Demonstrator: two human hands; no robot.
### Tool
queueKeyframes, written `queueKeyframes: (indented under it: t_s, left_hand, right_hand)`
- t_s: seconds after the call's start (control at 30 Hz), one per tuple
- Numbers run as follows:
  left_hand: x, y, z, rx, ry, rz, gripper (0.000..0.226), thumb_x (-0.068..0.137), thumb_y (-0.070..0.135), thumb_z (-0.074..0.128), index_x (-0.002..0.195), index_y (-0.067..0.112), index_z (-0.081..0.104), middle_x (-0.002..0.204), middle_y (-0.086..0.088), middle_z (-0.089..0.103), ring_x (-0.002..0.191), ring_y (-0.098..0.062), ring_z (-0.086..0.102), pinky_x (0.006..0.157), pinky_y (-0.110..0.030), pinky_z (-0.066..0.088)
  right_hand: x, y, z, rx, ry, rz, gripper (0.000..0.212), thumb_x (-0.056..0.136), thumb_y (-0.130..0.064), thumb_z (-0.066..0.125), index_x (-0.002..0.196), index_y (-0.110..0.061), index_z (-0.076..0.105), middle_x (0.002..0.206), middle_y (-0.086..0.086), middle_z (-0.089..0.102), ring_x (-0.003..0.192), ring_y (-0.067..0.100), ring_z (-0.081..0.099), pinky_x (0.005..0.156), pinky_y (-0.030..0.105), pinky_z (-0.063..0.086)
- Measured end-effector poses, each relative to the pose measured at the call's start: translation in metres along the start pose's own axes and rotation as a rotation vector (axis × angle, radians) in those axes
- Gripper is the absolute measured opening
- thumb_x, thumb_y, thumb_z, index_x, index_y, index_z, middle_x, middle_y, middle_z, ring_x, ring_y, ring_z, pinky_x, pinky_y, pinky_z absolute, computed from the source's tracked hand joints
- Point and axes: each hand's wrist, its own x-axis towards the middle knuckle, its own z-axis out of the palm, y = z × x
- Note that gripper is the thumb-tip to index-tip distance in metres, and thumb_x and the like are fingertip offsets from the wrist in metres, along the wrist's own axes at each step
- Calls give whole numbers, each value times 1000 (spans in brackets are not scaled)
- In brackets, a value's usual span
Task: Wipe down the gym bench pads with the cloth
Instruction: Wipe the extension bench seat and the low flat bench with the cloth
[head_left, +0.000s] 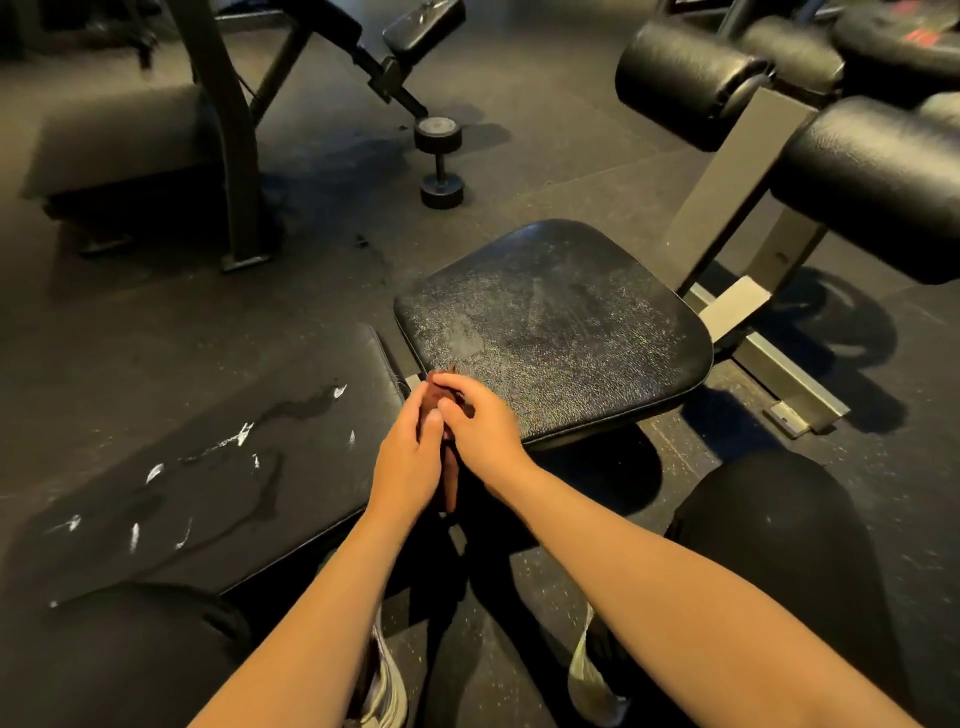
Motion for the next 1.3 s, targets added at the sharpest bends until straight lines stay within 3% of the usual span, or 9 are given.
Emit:
queueKeyframes:
  t_s: [0.07,0.17,0.27,0.37,0.7,0.87,1.0,1.17,1.3]
  left_hand:
    - [11,4,-2,-44,-8,5,51,105,23,46,154,35,36,152,11,47,132,-5,47,95,-13,33]
    - [31,6,-1,-25,35,60,50,101,13,53,147,30,48,145,9,55,128,-5,51,91,-2,32]
    - [58,8,1,36,165,27,45,98,8,50,137,28,60,138,5,61,127,-12,54,95,-11,31]
    - [87,10,1,86,240,-28,45,101,8,44,138,30,58,141,6,57,123,-7,50,93,-13,28]
    - [177,10,-3,149,337,-71,43,104,12,41,138,31,58,140,5,56,123,-18,53,94,-27,36]
    - [191,0,19,306,114,70,38,102,43,34,131,38,58,147,16,49,129,-19,47,101,-38,43]
    - [180,0,25,346,136,34,39,108,32,33,140,35,56,151,17,44,134,-16,31,97,-22,26]
    - [143,1,31,374,106,132,34,105,35,37,125,40,65,135,22,56,122,-14,38,90,-37,48]
    - [130,-5,31,400,97,220,31,104,35,42,122,37,68,130,20,60,117,-15,41,89,-40,50]
  right_hand:
    - [11,-6,-1,35,-17,24,36,97,-8,53,128,-23,65,122,-10,65,107,-3,59,87,4,42]
    - [28,-10,-7,-36,-3,19,35,98,-14,51,128,-28,62,119,-12,66,109,4,60,96,22,47]
    - [49,-4,-18,-254,31,-46,32,98,-18,52,125,-26,64,120,-6,68,111,11,61,97,30,47]
    - [71,3,-27,-450,60,-86,29,99,-22,48,121,-25,67,122,-4,66,115,16,55,96,35,46]
    - [122,8,-14,-560,27,-144,32,100,-23,48,126,-25,65,126,-6,64,122,17,51,107,41,39]
    - [124,15,-8,-609,90,-212,30,97,-24,51,122,-27,66,121,-8,67,116,18,53,100,42,41]
    - [125,20,-8,-540,131,-213,31,99,-19,49,124,-20,66,120,-3,67,114,19,56,102,40,43]
    - [116,22,-10,-476,163,-197,28,98,-16,48,116,-20,68,115,-4,66,110,14,52,93,24,39]
    - [113,26,-13,-449,182,-153,26,98,-14,48,114,-15,68,114,0,64,109,16,50,89,18,31]
